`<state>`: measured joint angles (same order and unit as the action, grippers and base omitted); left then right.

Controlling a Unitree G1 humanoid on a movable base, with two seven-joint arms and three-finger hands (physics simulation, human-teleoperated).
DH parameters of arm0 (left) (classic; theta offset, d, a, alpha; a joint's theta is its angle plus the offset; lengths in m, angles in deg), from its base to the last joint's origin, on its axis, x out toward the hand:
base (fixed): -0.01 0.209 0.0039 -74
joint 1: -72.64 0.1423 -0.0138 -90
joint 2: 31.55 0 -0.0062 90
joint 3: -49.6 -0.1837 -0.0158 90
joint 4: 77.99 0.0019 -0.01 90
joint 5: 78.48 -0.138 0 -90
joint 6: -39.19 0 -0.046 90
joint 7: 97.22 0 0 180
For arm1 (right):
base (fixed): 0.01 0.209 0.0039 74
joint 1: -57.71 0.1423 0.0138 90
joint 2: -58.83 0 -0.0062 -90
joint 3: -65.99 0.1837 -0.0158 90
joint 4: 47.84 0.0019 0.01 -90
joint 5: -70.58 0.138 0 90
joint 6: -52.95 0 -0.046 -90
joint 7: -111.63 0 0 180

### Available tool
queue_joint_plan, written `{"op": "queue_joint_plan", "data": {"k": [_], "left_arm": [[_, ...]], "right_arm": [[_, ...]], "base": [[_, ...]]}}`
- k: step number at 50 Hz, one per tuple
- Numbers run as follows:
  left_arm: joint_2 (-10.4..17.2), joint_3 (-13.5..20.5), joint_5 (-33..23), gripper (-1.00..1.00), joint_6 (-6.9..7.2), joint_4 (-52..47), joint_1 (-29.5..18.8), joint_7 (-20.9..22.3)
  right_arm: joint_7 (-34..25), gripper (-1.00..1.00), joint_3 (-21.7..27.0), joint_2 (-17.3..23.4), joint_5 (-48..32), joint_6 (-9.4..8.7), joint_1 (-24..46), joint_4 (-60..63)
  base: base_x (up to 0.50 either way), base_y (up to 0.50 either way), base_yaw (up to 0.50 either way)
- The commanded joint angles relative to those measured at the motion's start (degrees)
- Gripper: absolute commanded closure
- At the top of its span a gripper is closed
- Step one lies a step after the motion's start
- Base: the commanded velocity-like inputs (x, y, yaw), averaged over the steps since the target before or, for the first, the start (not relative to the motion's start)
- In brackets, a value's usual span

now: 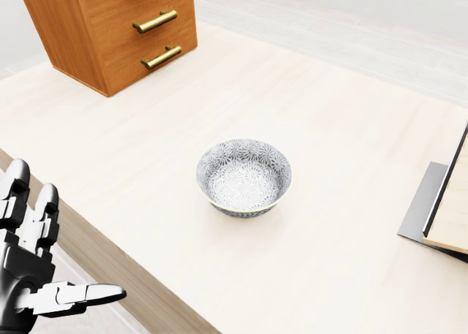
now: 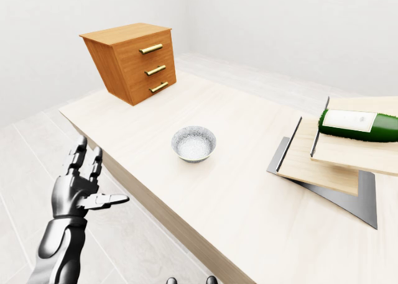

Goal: Put the wine bottle on the wine rack.

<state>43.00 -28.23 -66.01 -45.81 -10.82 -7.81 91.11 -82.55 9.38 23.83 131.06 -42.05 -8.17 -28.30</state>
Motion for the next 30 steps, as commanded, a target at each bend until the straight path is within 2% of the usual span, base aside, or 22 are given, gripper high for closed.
{"op": "queue_joint_plan", "data": {"k": [1, 21, 27, 30], "left_arm": [[0.1, 0.0, 0.0, -1.00, 0.00, 0.0, 0.0, -0.1], [0.1, -0.2, 0.0, -1.00, 0.00, -0.2, -0.2, -0.2], [0.1, -0.3, 0.0, -1.00, 0.00, -1.1, 0.0, -0.3], [0.1, -0.3, 0.0, -1.00, 0.00, -1.6, -0.1, -0.4]], "right_arm": [[-0.7, -1.00, 1.1, 1.8, 1.3, 0.00, -2.3, 0.1], [-0.7, -0.95, 4.2, 6.1, 4.3, 0.00, -6.5, 3.5], [1.2, -0.95, 7.4, 7.8, 6.4, 0.00, -8.6, 8.3], [3.3, -0.93, 10.9, 9.3, 8.2, 0.00, -10.4, 13.0]], "base": [[0.00, 0.00, 0.00], [0.00, 0.00, 0.00], [0.00, 0.00, 0.00], [0.00, 0.00, 0.00]]}}
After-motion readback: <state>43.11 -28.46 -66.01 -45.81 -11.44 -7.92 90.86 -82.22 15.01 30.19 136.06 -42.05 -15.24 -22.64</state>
